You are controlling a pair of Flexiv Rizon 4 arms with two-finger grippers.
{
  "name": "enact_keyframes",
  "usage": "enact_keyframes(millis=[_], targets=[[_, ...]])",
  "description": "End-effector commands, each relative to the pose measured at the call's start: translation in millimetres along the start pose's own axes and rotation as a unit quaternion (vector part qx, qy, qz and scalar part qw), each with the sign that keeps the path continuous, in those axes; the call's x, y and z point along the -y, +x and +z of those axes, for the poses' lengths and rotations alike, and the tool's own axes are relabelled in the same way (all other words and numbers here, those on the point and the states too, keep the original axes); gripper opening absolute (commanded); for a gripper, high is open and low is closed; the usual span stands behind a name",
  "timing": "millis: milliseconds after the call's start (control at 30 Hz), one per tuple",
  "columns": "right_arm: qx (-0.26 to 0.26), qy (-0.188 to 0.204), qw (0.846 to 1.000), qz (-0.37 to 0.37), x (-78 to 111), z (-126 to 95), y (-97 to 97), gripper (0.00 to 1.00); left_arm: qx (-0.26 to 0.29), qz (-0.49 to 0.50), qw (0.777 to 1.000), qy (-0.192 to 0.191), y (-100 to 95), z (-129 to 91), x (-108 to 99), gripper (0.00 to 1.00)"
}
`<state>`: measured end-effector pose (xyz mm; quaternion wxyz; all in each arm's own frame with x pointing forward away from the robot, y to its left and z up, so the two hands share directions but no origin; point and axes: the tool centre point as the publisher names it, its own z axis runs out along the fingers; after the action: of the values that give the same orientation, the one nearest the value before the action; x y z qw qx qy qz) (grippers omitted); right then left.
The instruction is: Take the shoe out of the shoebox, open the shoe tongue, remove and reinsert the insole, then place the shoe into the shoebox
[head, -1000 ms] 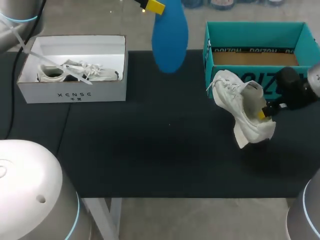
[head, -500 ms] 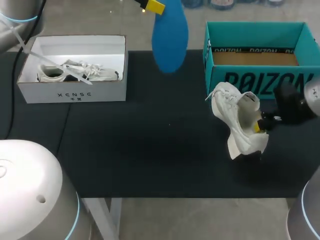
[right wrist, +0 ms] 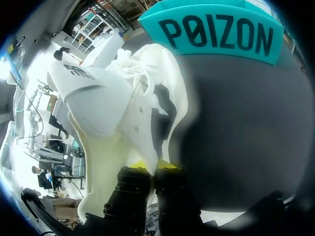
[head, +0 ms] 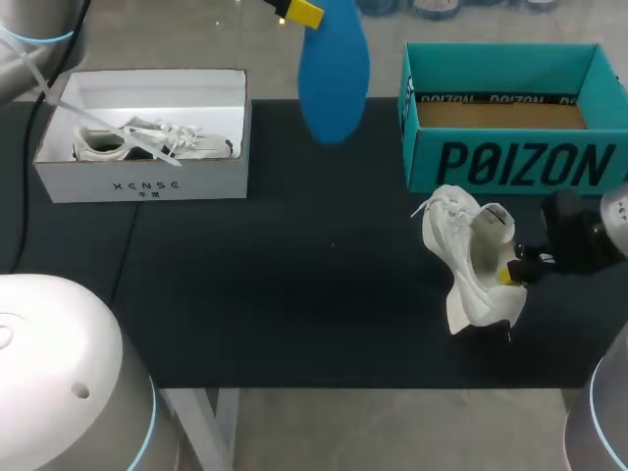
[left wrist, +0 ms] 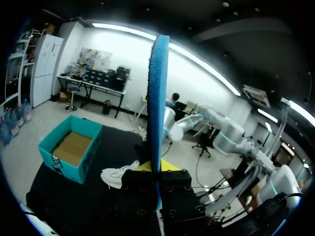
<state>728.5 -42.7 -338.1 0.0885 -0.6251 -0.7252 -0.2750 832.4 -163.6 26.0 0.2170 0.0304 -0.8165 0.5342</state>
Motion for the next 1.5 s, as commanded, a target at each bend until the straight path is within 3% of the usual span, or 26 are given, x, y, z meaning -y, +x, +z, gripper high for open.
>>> enact_keyframes(millis=[33, 533, 833, 867, 900, 1300, 1500], targets=[[-0.008, 0.001, 1.000, -0.004, -9.7, 24, 3.4, 0.00, 0.001, 0.000, 1.000, -0.001, 0.5, 0, 0, 0.00], [-0.023, -0.011, 1.000, -0.001, -28.1, 72, -3.3, 0.00, 0.001, 0.000, 1.000, -0.001, 0.5, 0, 0, 0.00], [0.000, -0.015, 1.000, -0.003, -25.7, 90, -10.5, 0.00, 0.001, 0.000, 1.000, -0.001, 0.5, 0, 0, 0.00], [0.006, -0.020, 1.000, -0.002, -25.2, 90, -10.3, 0.38, 0.001, 0.000, 1.000, -0.001, 0.5, 0, 0, 0.00], [0.006, -0.022, 1.000, -0.002, -24.8, 89, -10.1, 1.00, 0.001, 0.000, 1.000, -0.001, 0.5, 0, 0, 0.00], [-0.026, -0.069, 0.997, -0.030, -30.8, 24, 24.5, 1.00, 0.001, 0.000, 1.000, -0.001, 0.5, 0, 0, 0.00], [-0.053, -0.063, 0.995, -0.048, -44.0, -15, 45.0, 1.00, 0.001, 0.000, 1.000, -0.001, 0.5, 0, 0, 0.00]])
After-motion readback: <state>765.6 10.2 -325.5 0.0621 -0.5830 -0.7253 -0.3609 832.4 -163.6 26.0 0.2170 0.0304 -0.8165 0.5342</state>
